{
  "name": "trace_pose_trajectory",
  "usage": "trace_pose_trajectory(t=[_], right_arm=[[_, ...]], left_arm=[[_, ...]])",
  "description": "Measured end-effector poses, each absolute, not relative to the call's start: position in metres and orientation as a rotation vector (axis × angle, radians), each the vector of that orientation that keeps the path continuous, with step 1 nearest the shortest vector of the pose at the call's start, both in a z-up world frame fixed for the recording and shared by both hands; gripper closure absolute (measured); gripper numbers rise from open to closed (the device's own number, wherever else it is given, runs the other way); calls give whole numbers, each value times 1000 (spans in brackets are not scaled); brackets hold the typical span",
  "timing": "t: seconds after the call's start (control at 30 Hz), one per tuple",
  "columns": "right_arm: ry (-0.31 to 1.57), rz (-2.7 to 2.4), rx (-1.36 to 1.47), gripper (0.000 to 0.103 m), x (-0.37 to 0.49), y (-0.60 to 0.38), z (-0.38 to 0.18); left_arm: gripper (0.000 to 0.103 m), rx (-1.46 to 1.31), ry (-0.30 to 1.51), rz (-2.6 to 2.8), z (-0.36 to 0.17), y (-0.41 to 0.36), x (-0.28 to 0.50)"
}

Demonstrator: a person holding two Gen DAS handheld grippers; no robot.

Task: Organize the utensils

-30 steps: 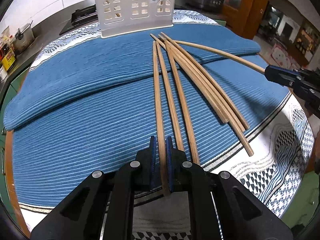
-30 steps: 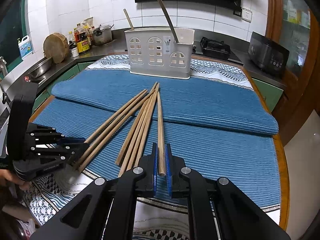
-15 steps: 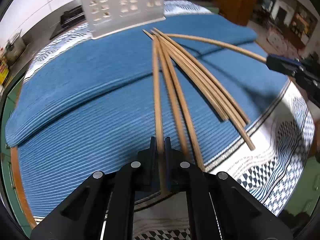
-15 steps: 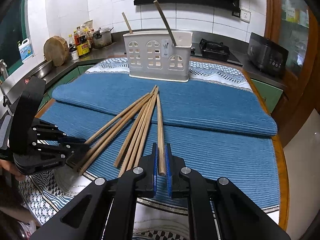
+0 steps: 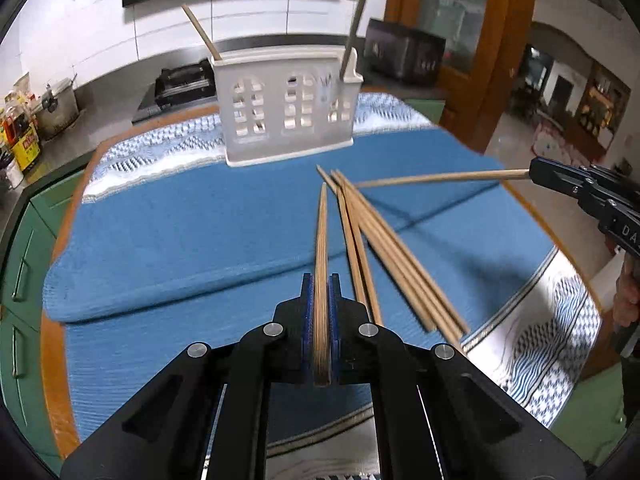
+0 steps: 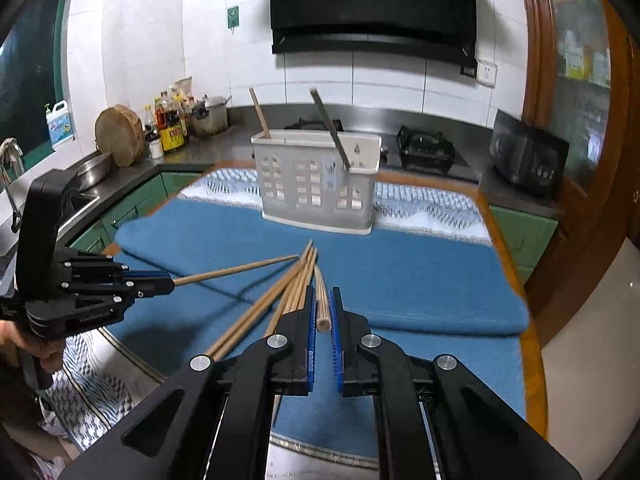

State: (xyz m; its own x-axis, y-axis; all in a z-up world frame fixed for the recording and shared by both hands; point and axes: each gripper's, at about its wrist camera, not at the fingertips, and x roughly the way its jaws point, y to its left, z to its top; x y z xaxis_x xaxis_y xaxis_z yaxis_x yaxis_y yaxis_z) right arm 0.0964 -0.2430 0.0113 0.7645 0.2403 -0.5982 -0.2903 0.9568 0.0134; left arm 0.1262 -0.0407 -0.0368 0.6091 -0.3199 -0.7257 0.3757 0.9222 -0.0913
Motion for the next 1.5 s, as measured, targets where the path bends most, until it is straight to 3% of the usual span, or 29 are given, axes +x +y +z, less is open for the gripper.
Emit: trace_pose_trajectory(t=[0.9, 1.5], right_arm=[[458, 235, -201, 96, 171, -254, 151], [465, 234, -250, 96, 240, -232, 174]], left_arm=[[98, 58, 612, -367, 81, -13, 174], [97, 168, 902, -366, 110, -18, 257]])
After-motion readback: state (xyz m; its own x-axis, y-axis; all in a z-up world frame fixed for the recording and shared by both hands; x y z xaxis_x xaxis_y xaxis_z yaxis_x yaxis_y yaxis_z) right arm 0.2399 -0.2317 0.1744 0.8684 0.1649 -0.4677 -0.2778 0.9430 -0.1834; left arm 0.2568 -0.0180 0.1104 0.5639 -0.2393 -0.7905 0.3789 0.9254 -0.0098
